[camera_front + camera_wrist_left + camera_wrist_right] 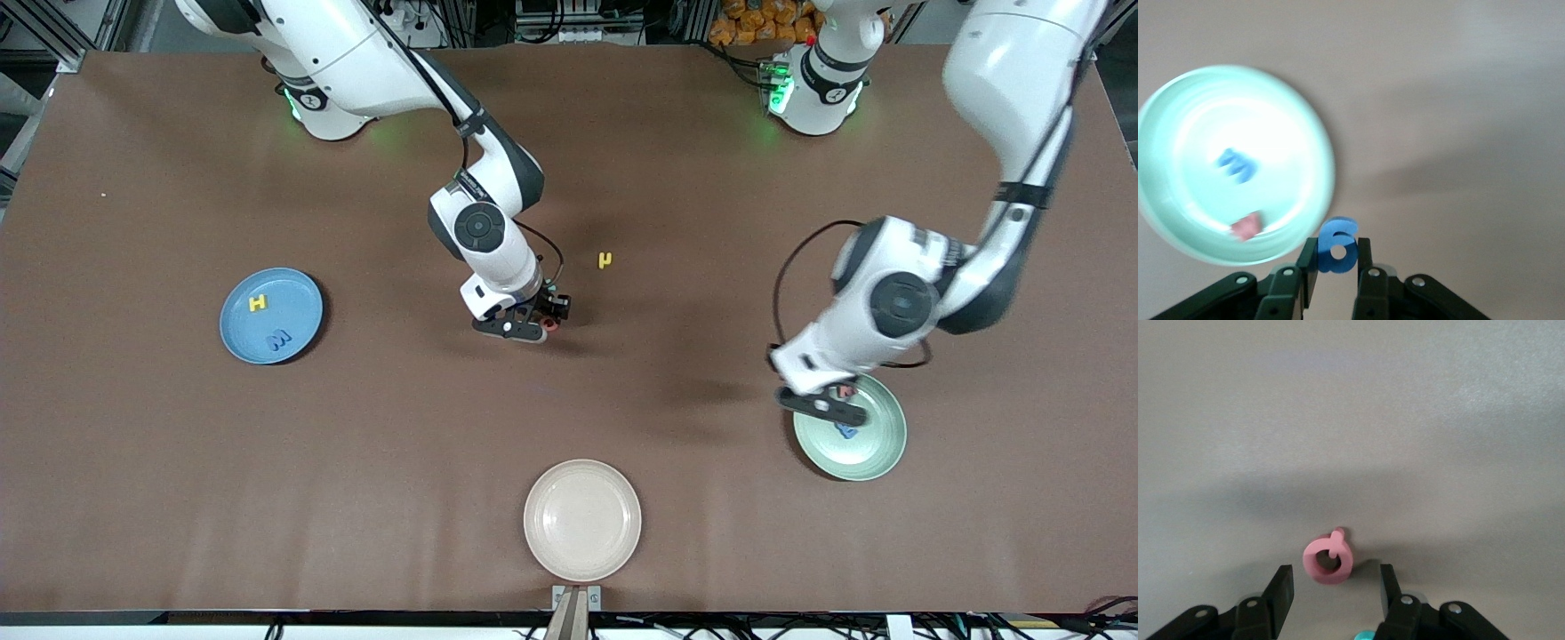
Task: Sort uppercase to blue plate, lowercase to green plate
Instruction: 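Carry the blue b to the green plate with the left gripper, then grasp the pink Q with the right gripper while the left gripper returns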
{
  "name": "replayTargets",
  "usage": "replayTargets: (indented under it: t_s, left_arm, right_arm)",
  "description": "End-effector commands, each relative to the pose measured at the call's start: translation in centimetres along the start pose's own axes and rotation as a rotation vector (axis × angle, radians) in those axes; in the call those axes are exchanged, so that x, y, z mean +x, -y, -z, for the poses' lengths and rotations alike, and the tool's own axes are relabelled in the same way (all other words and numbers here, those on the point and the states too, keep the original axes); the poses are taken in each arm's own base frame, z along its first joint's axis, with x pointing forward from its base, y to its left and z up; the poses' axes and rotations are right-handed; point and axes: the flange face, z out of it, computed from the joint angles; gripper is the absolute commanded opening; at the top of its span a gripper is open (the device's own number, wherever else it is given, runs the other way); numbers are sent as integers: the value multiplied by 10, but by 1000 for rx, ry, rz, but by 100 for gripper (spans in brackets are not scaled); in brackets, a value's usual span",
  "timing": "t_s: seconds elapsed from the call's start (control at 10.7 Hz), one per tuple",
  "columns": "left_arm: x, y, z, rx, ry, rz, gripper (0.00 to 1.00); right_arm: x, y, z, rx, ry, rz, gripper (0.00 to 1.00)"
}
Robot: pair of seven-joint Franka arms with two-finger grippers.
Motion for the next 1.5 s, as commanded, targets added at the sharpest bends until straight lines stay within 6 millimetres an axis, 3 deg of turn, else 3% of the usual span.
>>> replayTargets:
  t_s: [0.0, 0.09, 0.19, 0.28, 0.38, 0.56, 0.66, 0.75, 1.03, 1.22, 1.41]
  left_arm:
    - [-8, 47, -25, 3, 49, 91, 0]
    - [-7, 83, -43, 19, 66, 142, 0]
    - [-5, 92, -52, 21, 71, 139, 0]
    - [-6, 98, -55, 22, 71, 116, 13]
    - [-2, 100, -53, 22, 62, 95, 44]
    - [0, 102, -46, 51, 52, 32, 93]
    - [2, 93, -39, 95, 48, -20, 95]
    - [3, 75, -27, 146, 43, -82, 95]
    - [-2, -16, 6, 137, 87, -124, 86]
    - [-17, -91, 16, 111, 111, -21, 82]
    - [-42, -161, 11, 87, 130, 81, 76]
  right_arm:
    - [1, 7, -4, -9, -7, -14, 60]
    - [1, 6, -6, -9, -5, -24, 59]
    - [2, 6, -10, -9, -4, -51, 59]
    - [2, 6, -12, -9, -5, -64, 59]
    - [3, 8, -12, -7, -9, -66, 59]
    - [1, 13, -16, -2, -9, -67, 58]
    - [3, 16, -16, 4, -11, -86, 58]
    - [4, 18, -17, 6, -12, -93, 58]
    - [-5, 23, -22, -14, -28, -38, 55]
    - [-6, 22, -24, -31, -34, -16, 45]
    - [-2, 19, -26, -57, -58, 24, 43]
